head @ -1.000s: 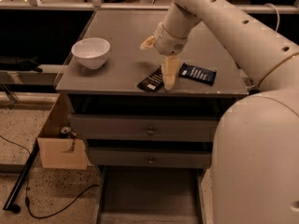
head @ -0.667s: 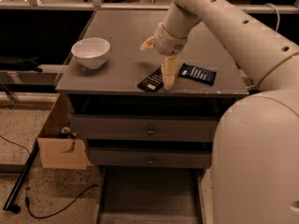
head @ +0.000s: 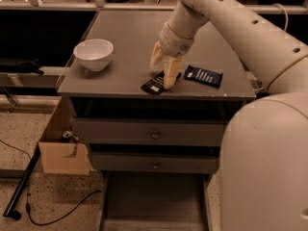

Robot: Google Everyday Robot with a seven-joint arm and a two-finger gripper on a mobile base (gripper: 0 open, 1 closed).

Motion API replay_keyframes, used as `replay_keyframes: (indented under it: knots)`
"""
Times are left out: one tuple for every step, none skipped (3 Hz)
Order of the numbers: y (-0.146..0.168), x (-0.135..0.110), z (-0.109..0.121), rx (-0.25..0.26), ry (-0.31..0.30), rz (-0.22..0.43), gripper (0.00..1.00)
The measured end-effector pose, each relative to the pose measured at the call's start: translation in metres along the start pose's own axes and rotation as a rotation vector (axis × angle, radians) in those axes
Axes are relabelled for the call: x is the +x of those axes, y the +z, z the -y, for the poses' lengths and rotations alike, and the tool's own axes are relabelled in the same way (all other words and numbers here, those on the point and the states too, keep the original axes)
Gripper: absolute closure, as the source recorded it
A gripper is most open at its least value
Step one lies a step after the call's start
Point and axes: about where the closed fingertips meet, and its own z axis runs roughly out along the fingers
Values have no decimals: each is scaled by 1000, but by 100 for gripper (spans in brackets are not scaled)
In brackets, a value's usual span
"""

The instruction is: Place rxbar chocolate into bottom drawer

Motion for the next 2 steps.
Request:
replay_keyframes:
  knots:
    - [0, 0, 0, 0, 0, 0, 82]
    - [0, 0, 0, 0, 0, 0, 100]
